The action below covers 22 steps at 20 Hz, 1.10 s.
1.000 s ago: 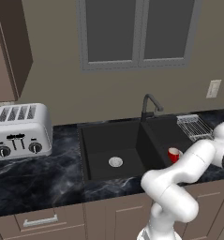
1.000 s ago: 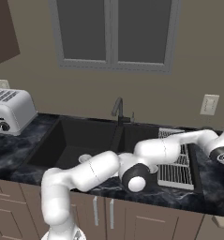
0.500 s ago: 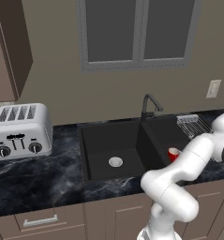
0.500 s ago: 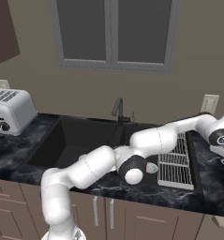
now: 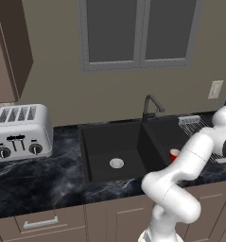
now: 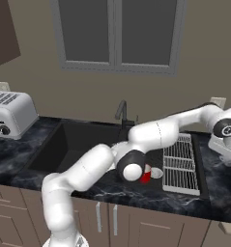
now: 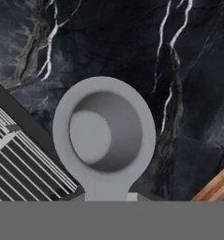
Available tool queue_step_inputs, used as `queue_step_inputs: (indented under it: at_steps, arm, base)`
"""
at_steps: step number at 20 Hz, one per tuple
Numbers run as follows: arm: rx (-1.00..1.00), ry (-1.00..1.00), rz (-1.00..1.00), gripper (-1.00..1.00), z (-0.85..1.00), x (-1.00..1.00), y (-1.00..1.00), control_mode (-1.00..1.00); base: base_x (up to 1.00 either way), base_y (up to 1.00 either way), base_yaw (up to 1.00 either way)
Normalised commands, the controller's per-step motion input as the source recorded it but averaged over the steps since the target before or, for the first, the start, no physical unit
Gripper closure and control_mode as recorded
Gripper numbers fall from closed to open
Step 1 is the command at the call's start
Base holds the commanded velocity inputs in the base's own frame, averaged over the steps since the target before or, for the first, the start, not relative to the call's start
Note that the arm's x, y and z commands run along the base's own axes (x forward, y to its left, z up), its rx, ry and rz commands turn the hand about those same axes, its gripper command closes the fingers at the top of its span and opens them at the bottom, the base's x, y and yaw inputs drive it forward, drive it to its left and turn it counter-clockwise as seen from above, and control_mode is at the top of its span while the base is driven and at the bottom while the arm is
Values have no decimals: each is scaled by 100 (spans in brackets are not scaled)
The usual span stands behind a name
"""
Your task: Move any existing items from the left basin to the right basin for drying. Then move the measuring cup from the counter to the left basin of the sink for washing.
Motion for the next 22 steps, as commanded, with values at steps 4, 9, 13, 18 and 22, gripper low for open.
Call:
queue_step_inputs:
  at_steps: [4, 9, 13, 18, 22]
  arm:
    - [0, -8, 0, 100, -9, -50, 59, -100]
    - [0, -13, 0, 100, 0, -40, 62, -100]
    - [-1, -11, 0, 100, 0, -37, 62, -100]
    - [-3, -7, 0, 100, 6, -32, 63, -100]
    - [-6, -5, 0, 100, 14, -25, 71, -100]
  base:
    - [0, 0, 0]
    - [0, 0, 0]
    - [0, 0, 0]
    - [0, 0, 0]
    - [0, 0, 0]
